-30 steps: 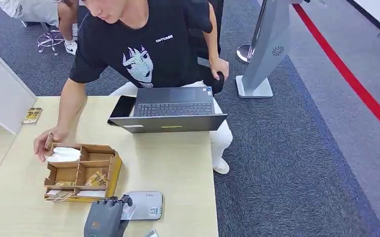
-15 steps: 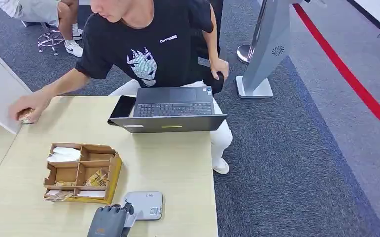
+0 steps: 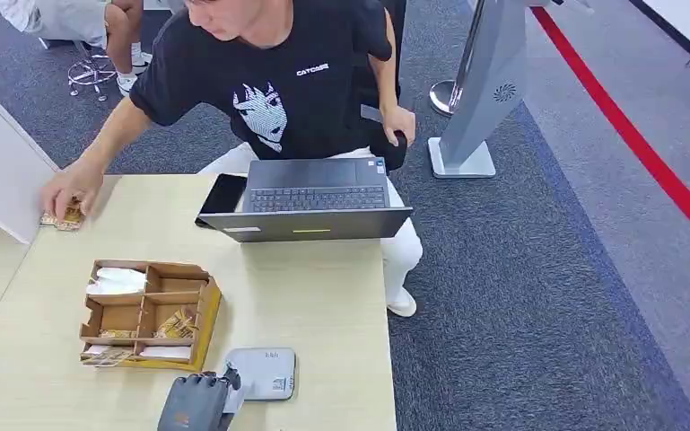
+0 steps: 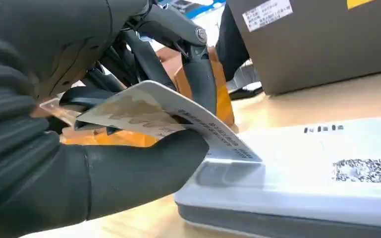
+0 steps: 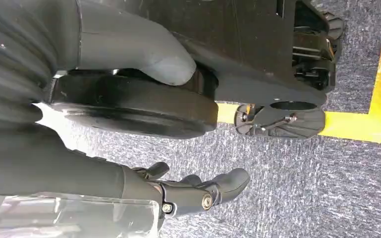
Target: Pass the card to the sensor for recognition and then transmit it.
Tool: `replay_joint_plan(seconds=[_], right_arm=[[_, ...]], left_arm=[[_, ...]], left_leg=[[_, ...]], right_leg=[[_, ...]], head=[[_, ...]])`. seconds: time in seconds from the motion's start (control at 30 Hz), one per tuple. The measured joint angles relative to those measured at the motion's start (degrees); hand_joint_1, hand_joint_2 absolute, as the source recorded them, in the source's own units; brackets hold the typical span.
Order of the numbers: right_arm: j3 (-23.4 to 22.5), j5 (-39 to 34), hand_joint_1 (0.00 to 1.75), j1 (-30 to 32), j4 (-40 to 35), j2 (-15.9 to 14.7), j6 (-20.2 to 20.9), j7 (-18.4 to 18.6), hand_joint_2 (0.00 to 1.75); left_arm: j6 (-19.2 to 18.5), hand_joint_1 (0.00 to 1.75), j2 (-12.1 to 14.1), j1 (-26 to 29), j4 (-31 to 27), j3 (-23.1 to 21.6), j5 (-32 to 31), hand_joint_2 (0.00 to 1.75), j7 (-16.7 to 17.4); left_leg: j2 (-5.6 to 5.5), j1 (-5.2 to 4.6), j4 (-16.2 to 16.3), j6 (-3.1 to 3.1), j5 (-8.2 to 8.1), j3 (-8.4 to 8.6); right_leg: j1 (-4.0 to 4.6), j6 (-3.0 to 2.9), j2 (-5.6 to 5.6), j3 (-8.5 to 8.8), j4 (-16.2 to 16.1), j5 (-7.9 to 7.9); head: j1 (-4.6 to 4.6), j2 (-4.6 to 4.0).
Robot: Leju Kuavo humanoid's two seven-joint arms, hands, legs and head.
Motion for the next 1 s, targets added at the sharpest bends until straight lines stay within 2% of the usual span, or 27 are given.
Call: replay_joint_plan(seconds=[0.1,0.13,0.23,0.33,0.43,0.63,0.7,0.73,0.77,0.8,0.83,0.87,0.9,0.93,0.97,1.0], right_arm=[[0.33,-0.81,0.00,-0.03,0.00,0.00,0.15,0.00,1.75],[0.48,-0.90,0.00,-0.06,0.00,0.00,0.15,0.00,1.75],[0.96,-1.05,0.00,-0.08,0.00,0.00,0.17,0.00,1.75],[1.42,-1.57,0.00,-0.14,0.07,0.00,0.39,0.02,1.75],[1.81,-1.70,0.00,-0.20,0.22,0.00,0.92,0.00,1.75],[2.30,-1.99,0.00,-0.23,0.46,0.13,1.07,0.00,1.75],[2.36,-0.25,0.00,-0.23,0.48,0.13,1.09,-0.09,1.75],[2.36,0.79,0.00,-0.19,0.48,0.13,1.18,-0.15,1.75],[2.38,1.51,0.00,-0.20,0.52,0.11,1.35,-0.30,1.75],[2.38,1.64,0.00,-0.16,0.61,0.04,1.60,-0.53,1.75],[2.38,1.68,0.00,-0.12,0.72,-0.09,2.14,-0.74,1.75],[2.38,1.71,0.00,-0.13,0.79,-0.17,2.45,-0.79,1.75],[2.38,1.71,0.00,-0.14,0.81,-0.17,2.60,-0.79,1.75],[2.40,1.71,0.00,-0.12,0.83,-0.20,2.62,-0.79,1.75],[2.40,1.71,0.00,-0.13,0.85,-0.20,2.62,-0.76,1.75],[2.40,1.71,0.00,-0.12,0.85,-0.20,2.62,-0.76,1.75]], left_arm=[[-1.97,1.75,-2.30,-1.16,-0.39,2.53,-3.54,1.75,-5.79],[-1.23,1.75,-2.71,-1.53,-0.59,3.28,-3.62,1.75,-5.43],[3.09,1.75,-2.30,-3.49,-0.63,3.37,-3.69,1.75,-0.32],[6.96,1.75,0.31,-6.14,-0.66,0.63,-3.71,1.75,9.31],[8.48,1.75,3.83,-10.10,-0.66,-5.25,-3.71,1.75,19.25],[8.70,1.75,7.96,-14.13,-1.14,-12.83,-3.73,1.75,26.50],[6.96,1.75,10.02,-14.53,-3.67,-13.56,-3.73,1.75,27.81],[5.88,1.75,11.20,-14.30,-6.44,-12.72,-3.67,1.75,27.01],[3.93,1.75,12.00,-14.35,-9.52,-11.05,-3.30,1.75,23.16],[1.19,1.75,11.65,-13.99,-11.90,-8.20,-2.75,1.75,17.18],[-2.47,1.75,10.55,-13.39,-14.57,-3.16,-1.99,1.75,7.29],[-4.34,1.75,8.86,-12.77,-16.29,2.05,-1.81,1.75,-0.77],[-5.09,1.75,7.36,-12.41,-17.62,6.97,-1.92,1.75,-7.33],[-5.40,1.75,6.62,-12.22,-18.65,10.49,-2.12,1.75,-11.14],[-5.61,1.75,5.46,-11.93,-19.96,15.14,-2.42,1.75,-13.24],[-5.61,1.75,4.57,-11.29,-20.92,18.13,-2.58,1.75,-11.99]], left_leg=[[-0.01,0.00,0.00,0.00,0.00,0.00],[0.00,0.00,0.00,0.00,0.00,0.01],[-0.02,0.00,0.01,0.00,0.00,0.08],[-0.03,0.03,0.00,-0.02,0.03,0.07],[-0.04,0.03,0.00,-0.02,0.03,0.06],[-0.02,0.00,0.01,-0.02,0.03,0.03],[0.04,0.04,0.01,-0.03,0.02,0.01],[0.14,0.07,0.00,-0.03,0.02,0.00],[0.11,0.06,0.00,-0.03,0.03,0.01],[0.11,0.06,0.00,-0.03,0.03,0.07],[0.10,0.06,0.00,-0.03,0.03,0.04],[0.12,0.07,0.00,-0.03,0.03,0.02],[0.21,0.09,-0.01,-0.03,0.03,0.02],[0.30,0.07,-0.02,-0.03,0.03,0.06],[0.33,0.07,-0.02,-0.03,0.03,0.08],[0.32,0.07,-0.01,-0.03,0.02,0.10]], right_leg=[[0.00,0.02,-0.01,0.04,0.00,0.02],[0.00,0.00,0.01,0.06,0.00,0.04],[0.00,-0.01,-0.01,0.06,0.00,0.05],[0.02,-0.02,-0.02,0.06,0.01,0.05],[0.02,-0.02,-0.01,0.16,0.02,0.05],[0.01,-0.02,0.02,0.13,0.01,0.05],[0.03,-0.02,0.08,0.08,0.01,0.05],[0.06,-0.06,0.16,0.05,0.02,0.08],[0.05,-0.07,0.15,0.07,0.02,0.09],[0.05,-0.07,0.14,0.06,0.02,0.08],[0.05,-0.07,0.14,-0.01,0.02,0.08],[0.06,-0.07,0.16,0.03,0.02,0.09],[0.07,-0.07,0.25,0.06,0.03,0.09],[0.06,-0.08,0.33,0.06,0.03,0.10],[0.06,-0.08,0.35,0.06,0.03,0.11],[0.06,-0.08,0.35,0.06,0.03,0.11]], head=[[0.02,0.00],[0.02,0.00],[0.00,0.00],[0.00,0.00],[-0.02,0.00],[0.00,0.00],[0.02,-0.02],[0.00,0.00],[0.00,0.00],[-0.09,0.00],[-0.07,0.00],[-0.09,0.00],[0.07,0.00],[0.18,0.00],[0.07,0.00],[0.04,0.00]])
